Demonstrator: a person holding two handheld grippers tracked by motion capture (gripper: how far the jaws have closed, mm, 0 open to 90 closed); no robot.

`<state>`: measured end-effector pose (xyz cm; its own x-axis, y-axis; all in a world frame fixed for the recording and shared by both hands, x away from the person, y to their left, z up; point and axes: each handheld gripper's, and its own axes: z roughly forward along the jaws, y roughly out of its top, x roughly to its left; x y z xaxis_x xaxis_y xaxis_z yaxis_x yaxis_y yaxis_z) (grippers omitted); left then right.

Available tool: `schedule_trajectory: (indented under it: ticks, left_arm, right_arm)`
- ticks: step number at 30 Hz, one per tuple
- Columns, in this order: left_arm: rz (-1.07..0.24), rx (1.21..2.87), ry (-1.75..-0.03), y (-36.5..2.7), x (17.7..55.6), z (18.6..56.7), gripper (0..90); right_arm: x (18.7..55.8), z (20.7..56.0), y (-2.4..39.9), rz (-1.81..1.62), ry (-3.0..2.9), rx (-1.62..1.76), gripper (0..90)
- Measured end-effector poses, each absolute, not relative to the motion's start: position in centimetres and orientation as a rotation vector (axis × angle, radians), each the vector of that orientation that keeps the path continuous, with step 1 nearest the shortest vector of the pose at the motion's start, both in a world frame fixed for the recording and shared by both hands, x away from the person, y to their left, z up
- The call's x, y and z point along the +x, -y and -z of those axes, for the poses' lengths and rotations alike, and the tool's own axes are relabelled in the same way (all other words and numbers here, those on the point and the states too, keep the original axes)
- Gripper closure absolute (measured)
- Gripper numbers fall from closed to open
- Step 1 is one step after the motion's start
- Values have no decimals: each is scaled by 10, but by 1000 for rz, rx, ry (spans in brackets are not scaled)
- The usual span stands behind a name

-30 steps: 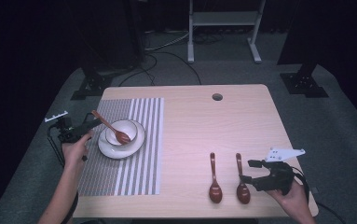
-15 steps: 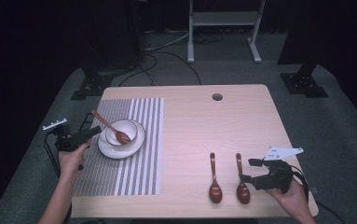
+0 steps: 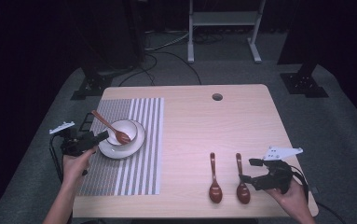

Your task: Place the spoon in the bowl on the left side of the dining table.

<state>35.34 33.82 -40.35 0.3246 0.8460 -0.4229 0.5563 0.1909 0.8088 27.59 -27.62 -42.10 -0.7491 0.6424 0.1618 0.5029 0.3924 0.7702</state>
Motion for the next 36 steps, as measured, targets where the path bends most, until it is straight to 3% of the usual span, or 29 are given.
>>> schedule_trajectory:
  ticks: [36]
  left_arm:
    - [-252,1676,-1142,-256,341,407,86]
  right_arm:
    - [272,424,281,-1298,-2470,1045,207]
